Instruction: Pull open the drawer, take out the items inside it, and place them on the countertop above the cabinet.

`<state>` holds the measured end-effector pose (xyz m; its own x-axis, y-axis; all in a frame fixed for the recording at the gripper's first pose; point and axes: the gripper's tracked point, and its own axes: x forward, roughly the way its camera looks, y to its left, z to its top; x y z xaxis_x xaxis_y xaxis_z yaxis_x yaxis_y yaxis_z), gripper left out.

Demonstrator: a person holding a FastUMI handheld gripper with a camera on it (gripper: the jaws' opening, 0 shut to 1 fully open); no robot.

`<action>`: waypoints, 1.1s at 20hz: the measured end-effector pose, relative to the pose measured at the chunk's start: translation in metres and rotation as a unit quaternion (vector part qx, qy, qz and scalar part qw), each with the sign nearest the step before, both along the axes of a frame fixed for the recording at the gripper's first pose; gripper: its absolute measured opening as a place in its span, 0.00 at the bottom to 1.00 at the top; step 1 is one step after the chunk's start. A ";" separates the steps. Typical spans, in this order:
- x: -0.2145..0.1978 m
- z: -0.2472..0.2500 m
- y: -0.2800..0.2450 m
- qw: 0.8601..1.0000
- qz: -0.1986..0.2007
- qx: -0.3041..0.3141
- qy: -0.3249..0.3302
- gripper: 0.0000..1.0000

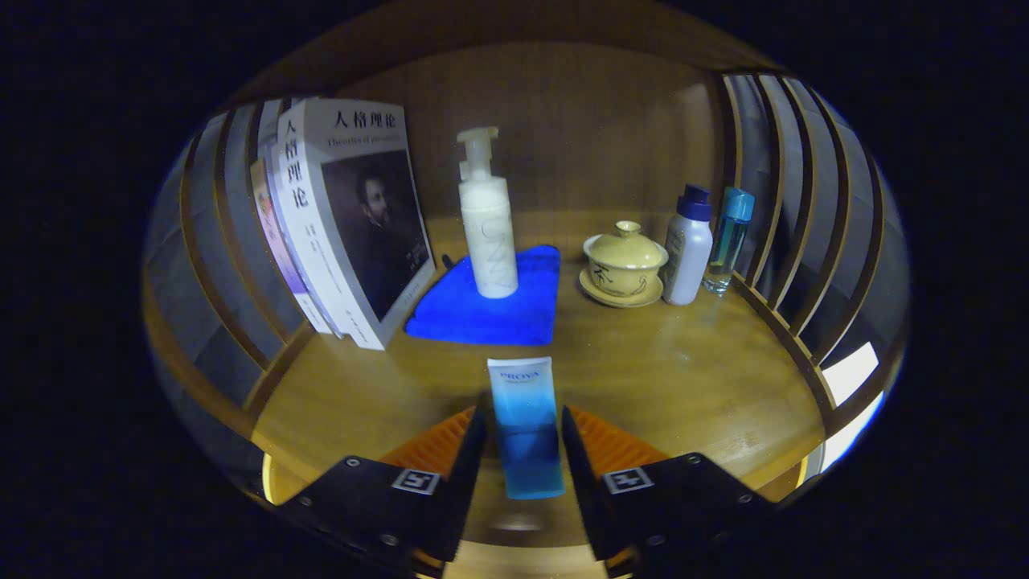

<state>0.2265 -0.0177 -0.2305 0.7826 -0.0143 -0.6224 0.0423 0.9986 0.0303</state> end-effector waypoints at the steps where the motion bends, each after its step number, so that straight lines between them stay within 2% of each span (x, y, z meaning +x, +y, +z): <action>1: -0.004 0.008 -0.001 1.000 -0.001 0.002 -0.011 0.74; 3: -0.016 0.024 -0.002 0.999 -0.007 0.005 -0.033 0.96; 8: -0.053 0.074 0.002 0.994 -0.012 0.027 -0.104 0.95; 14: -0.109 0.132 0.009 0.985 0.001 -0.008 -0.175 0.95; 18: -0.154 0.145 0.030 0.978 0.025 0.007 -0.205 0.95; 22: -0.196 0.149 0.040 0.967 0.037 -0.017 -0.253 0.95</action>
<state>0.0306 0.0220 -0.0817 0.9865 0.0399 -0.1591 -0.0410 0.9992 -0.0035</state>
